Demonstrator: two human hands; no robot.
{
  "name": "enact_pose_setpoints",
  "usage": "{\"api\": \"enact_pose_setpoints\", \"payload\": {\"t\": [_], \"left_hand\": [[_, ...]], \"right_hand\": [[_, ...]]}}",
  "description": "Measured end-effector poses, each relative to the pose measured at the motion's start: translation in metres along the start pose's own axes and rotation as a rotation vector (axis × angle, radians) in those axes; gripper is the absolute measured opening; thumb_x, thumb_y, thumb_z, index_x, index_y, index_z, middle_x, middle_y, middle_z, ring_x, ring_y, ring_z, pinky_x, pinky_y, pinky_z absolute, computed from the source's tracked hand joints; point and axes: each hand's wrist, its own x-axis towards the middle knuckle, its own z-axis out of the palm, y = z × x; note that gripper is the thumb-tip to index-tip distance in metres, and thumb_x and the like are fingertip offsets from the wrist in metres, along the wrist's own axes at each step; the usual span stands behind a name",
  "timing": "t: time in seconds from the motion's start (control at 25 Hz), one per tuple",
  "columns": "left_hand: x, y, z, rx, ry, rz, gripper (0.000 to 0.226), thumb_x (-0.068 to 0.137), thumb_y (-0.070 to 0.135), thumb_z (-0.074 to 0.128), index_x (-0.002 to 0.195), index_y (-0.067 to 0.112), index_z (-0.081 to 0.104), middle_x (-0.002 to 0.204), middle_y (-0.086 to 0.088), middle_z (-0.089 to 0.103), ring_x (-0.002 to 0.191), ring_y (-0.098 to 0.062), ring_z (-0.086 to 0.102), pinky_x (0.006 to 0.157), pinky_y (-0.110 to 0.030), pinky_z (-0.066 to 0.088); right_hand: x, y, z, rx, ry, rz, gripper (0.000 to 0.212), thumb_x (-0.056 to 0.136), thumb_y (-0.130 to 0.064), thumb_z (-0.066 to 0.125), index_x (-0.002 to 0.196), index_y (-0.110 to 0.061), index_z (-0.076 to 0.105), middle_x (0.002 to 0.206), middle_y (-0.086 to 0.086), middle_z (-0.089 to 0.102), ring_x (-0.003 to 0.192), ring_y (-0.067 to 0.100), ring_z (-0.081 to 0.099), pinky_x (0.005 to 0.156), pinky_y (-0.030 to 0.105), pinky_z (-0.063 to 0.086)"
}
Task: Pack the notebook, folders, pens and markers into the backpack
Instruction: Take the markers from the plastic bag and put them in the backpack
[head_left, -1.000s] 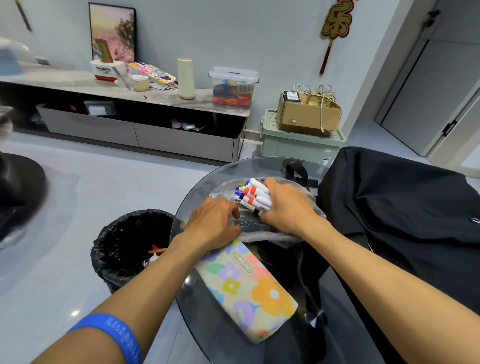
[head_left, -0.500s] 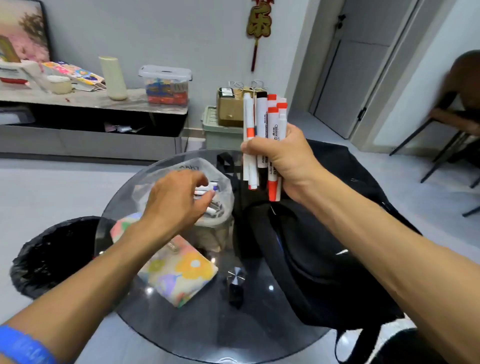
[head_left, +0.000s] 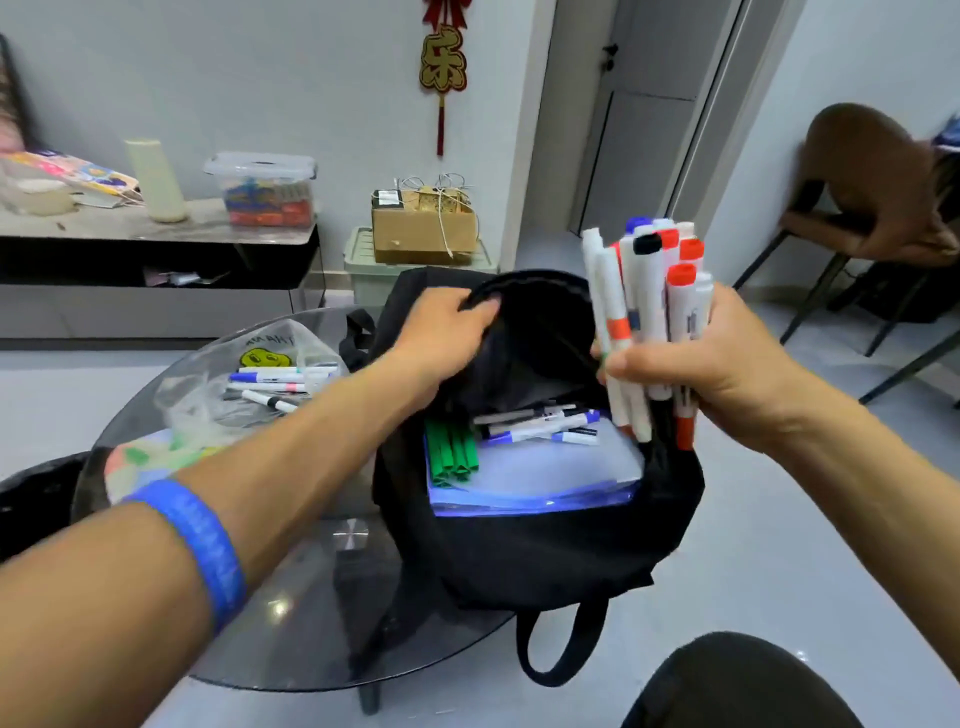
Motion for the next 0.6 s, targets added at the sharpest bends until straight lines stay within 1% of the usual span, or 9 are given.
{"api": "enact_pose_setpoints", "payload": {"t": [0.04,0.12,0.16,0.24,0.28,0.32,0.4,0.48,0.6], "left_hand": [[0.012,0.022,-0.006,-0.095,0.073,-0.013,0.031,0.095,0.03,0.059,0.069,0.013,0.063,0.071,-0.01,0.065,0.064,-0.017,0.056,0.061,-0.029,0.039],[0.029,0.067,-0.018,-0.008,0.146,0.11,0.03,0.092,0.035,0.06,0.07,0.016,0.067,0.072,0.0,0.068,0.063,-0.014,0.062,0.059,-0.028,0.045],[0.032,0.086,-0.018,0.073,0.131,0.202,0.03,0.091,0.037,0.06,0.073,0.016,0.069,0.074,-0.002,0.071,0.068,-0.016,0.067,0.061,-0.032,0.051],[0.025,0.109,-0.013,0.181,0.035,0.346,0.029,0.093,0.036,0.058,0.084,0.013,0.073,0.085,-0.01,0.073,0.083,-0.026,0.071,0.075,-0.043,0.056],[0.022,0.111,-0.013,0.209,-0.012,0.386,0.03,0.094,0.034,0.057,0.086,0.01,0.072,0.086,-0.013,0.073,0.083,-0.029,0.07,0.076,-0.045,0.056],[0.018,0.11,-0.013,0.229,-0.037,0.407,0.031,0.096,0.033,0.056,0.084,0.007,0.07,0.082,-0.014,0.07,0.077,-0.028,0.069,0.072,-0.043,0.055],[0.016,0.099,-0.018,0.251,-0.058,0.422,0.033,0.097,0.031,0.055,0.076,0.008,0.066,0.072,-0.008,0.061,0.067,-0.02,0.059,0.064,-0.034,0.045],[0.018,0.085,-0.024,0.233,-0.053,0.404,0.034,0.097,0.03,0.055,0.072,0.009,0.064,0.07,-0.005,0.057,0.066,-0.016,0.054,0.062,-0.032,0.04],[0.033,0.061,-0.032,0.246,0.025,0.363,0.03,0.09,0.03,0.06,0.075,0.005,0.066,0.073,-0.013,0.064,0.067,-0.017,0.055,0.063,-0.037,0.045]], "right_hand": [[-0.005,0.005,-0.001,-0.155,-0.099,-0.006,0.034,0.057,-0.02,0.079,0.088,-0.021,0.064,0.074,-0.005,0.069,0.066,0.008,0.066,0.061,0.023,0.055],[-0.002,0.032,0.012,-0.646,-0.269,-0.012,0.038,0.057,-0.022,0.074,0.086,-0.023,0.05,0.069,-0.005,0.06,0.062,0.009,0.059,0.055,0.029,0.051],[0.005,0.048,0.023,-0.888,-0.348,0.007,0.039,0.058,-0.025,0.072,0.085,-0.025,0.045,0.071,-0.006,0.057,0.066,0.016,0.059,0.056,0.033,0.05],[0.022,0.082,0.046,-1.219,-0.476,0.047,0.039,0.064,-0.023,0.07,0.096,-0.028,0.047,0.085,-0.001,0.061,0.08,0.028,0.062,0.063,0.034,0.049],[0.031,0.1,0.055,-1.31,-0.481,0.043,0.044,0.069,-0.019,0.067,0.108,-0.025,0.05,0.095,0.004,0.065,0.088,0.032,0.063,0.067,0.035,0.049],[0.039,0.113,0.059,-1.374,-0.453,0.032,0.05,0.073,-0.016,0.064,0.121,-0.021,0.05,0.108,0.008,0.065,0.098,0.033,0.063,0.074,0.035,0.05],[0.051,0.129,0.063,-1.439,-0.38,0.016,0.058,0.081,-0.018,0.062,0.136,-0.018,0.044,0.128,0.007,0.058,0.114,0.03,0.057,0.089,0.036,0.046],[0.053,0.132,0.062,-1.444,-0.349,0.028,0.06,0.083,-0.029,0.067,0.136,-0.017,0.043,0.132,0.005,0.055,0.117,0.027,0.054,0.092,0.036,0.043],[0.037,0.128,0.057,-1.504,-0.295,-0.104,0.051,0.074,-0.031,0.074,0.119,-0.016,0.053,0.114,0.004,0.062,0.101,0.027,0.061,0.081,0.036,0.047]]}}
